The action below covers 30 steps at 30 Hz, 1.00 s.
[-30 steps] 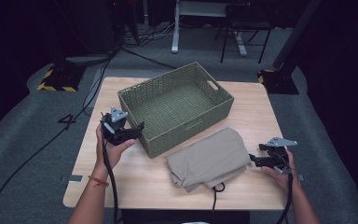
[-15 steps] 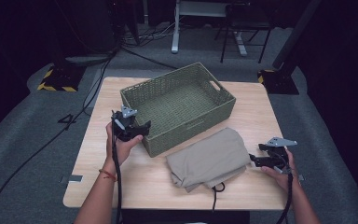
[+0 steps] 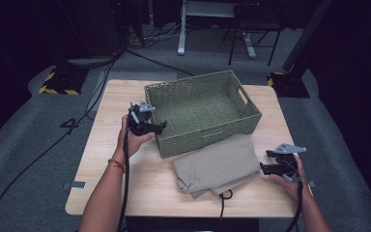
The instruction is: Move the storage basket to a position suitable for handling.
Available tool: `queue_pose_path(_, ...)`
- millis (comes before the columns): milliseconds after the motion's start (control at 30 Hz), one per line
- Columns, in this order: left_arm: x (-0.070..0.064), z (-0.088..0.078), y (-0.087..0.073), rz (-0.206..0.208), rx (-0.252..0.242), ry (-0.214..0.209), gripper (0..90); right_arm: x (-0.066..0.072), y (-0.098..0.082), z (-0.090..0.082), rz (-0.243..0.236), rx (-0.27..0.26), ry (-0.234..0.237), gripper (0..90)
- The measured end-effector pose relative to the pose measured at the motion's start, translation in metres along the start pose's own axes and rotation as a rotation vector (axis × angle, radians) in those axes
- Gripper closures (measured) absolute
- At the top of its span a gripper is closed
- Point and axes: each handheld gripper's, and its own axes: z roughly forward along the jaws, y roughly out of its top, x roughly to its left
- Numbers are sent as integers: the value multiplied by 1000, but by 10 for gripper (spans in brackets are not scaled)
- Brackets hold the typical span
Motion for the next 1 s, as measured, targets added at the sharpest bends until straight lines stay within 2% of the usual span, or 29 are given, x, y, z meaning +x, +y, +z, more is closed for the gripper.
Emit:
queue_pose_path(200, -10, 11, 9, 31, 3, -41, 223, 15, 1, 1, -10, 2, 10, 243)
queue_pose_path(267, -13, 15, 12, 45, 4, -33, 222, 23, -3, -4, -7, -2, 15, 250)
queue_pose_path(433, -17, 26, 21, 69, 12, -61, 224, 41, -14, -16, -31, 1, 38, 250)
queue_pose_path(533, -21, 33, 26, 82, 8, -58, 229, 45, -15, -17, -39, 0, 47, 250)
queue_pose_path(600, -21, 36, 29, 105, 19, -46, 233, 45, -15, -17, -41, -1, 48, 251)
queue_pose_path(700, -24, 42, 33, 115, 25, -18, 244, 45, -15, -17, -45, -1, 49, 252)
queue_pose_path(733, -24, 42, 34, 103, 26, -19, 245, 45, -15, -17, -45, -2, 49, 251)
queue_pose_path(833, -23, 37, 36, 100, 14, 12, 245, 45, -15, -17, -46, -2, 51, 251)
queue_pose_path(900, -25, 26, 38, 75, -28, -7, 231, 45, -15, -17, -46, -3, 53, 251)
queue_pose_path(967, -31, 12, 42, 100, -69, -12, 230, 45, -15, -17, -47, -2, 55, 251)
queue_pose_path(1000, -36, 5, 44, 125, -88, -22, 229, 45, -15, -17, -47, -2, 56, 250)
